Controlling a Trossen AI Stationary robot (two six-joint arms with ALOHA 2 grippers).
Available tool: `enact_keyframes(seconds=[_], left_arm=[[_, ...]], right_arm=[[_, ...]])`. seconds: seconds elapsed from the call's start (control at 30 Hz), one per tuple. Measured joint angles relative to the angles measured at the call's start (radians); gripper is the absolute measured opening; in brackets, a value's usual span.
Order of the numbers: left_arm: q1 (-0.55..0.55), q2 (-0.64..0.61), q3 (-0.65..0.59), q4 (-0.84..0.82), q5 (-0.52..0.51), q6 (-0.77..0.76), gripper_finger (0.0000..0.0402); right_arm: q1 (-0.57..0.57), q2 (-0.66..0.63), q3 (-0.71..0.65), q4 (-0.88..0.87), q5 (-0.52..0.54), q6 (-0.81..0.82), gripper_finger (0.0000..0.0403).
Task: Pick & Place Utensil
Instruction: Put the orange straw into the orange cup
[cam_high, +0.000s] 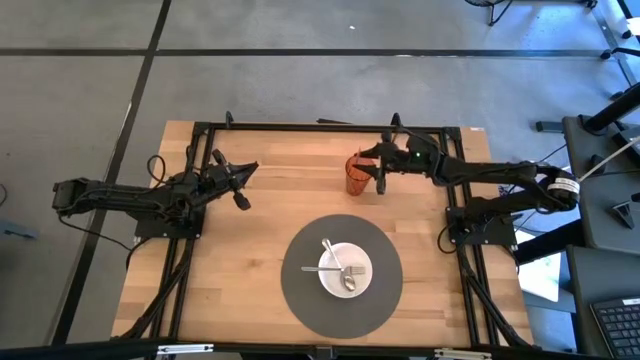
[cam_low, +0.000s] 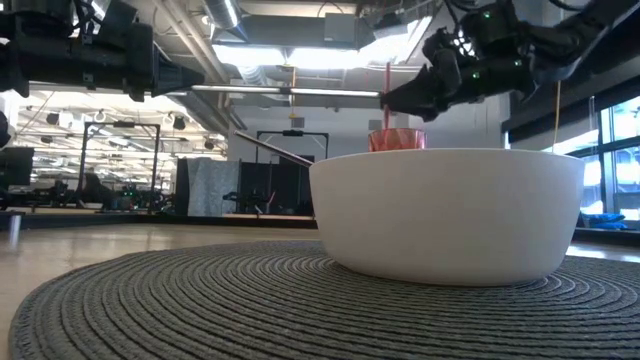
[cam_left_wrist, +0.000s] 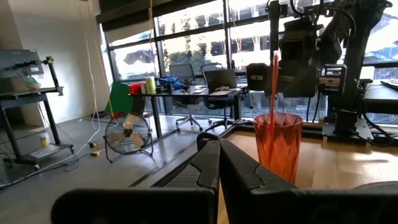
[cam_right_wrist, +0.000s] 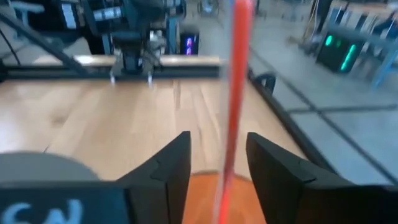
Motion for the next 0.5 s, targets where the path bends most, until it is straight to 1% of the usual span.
enact_keyframes(seconds=[0.13, 0.17, 0.3, 0.5], left_arm=[[0.0, 0.0, 0.0, 0.0, 0.0, 0.0, 0.0003], [0.0, 0.0, 0.0, 0.0, 0.0, 0.0, 0.0003], [0.0, 0.0, 0.0, 0.0, 0.0, 0.0, 0.0003], [0.0, 0.0, 0.0, 0.0, -0.002, 0.006, 0.0003]], right_arm=[[0.0, -0.009, 0.059, -0.139, 0.001, -0.025, 0.0168], [0.0, -0.014, 0.078, -0.166, 0.017, -0.028, 0.017], [0.0, -0.053, 0.189, -0.341, 0.128, -0.029, 0.0173], [0.031, -0.087, 0.385, -0.696, 0.251, -0.017, 0.0174]])
